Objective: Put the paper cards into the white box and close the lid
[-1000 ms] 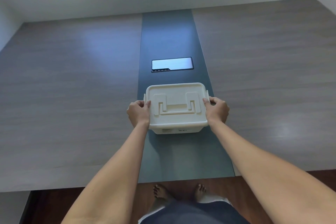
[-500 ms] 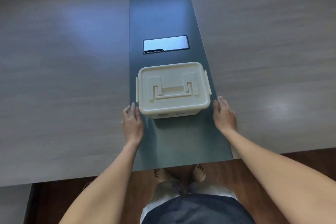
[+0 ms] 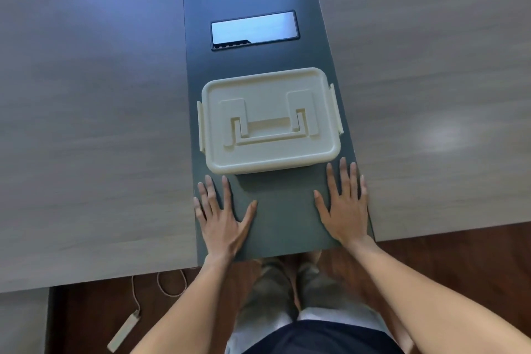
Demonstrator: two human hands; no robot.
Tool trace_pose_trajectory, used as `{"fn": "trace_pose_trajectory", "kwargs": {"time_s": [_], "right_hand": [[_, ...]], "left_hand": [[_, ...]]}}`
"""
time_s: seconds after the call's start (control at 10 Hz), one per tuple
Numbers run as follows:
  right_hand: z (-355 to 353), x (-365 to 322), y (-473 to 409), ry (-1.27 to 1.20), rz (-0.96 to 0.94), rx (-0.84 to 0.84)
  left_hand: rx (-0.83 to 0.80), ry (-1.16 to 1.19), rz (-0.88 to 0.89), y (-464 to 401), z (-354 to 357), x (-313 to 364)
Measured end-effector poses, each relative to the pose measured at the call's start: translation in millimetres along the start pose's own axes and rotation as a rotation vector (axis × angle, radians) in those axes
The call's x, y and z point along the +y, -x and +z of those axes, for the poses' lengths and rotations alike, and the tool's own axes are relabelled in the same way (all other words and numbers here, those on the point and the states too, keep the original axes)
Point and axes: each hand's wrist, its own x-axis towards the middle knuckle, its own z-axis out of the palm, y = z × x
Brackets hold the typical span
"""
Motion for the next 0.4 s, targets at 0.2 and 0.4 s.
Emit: {"fn": "trace_pose_trajectory", "kwargs": {"time_s": [0.2,0.4], "right_hand": [[-2,1,-1,-0.029,-0.002,0.020],[-52,-3,-20,-0.749,0.309,0.173]], "left_hand": [[0.031,-0.016,-0.001,-2,4,-1],[0.092,-0.003,0.003,-2,5,-1]]}}
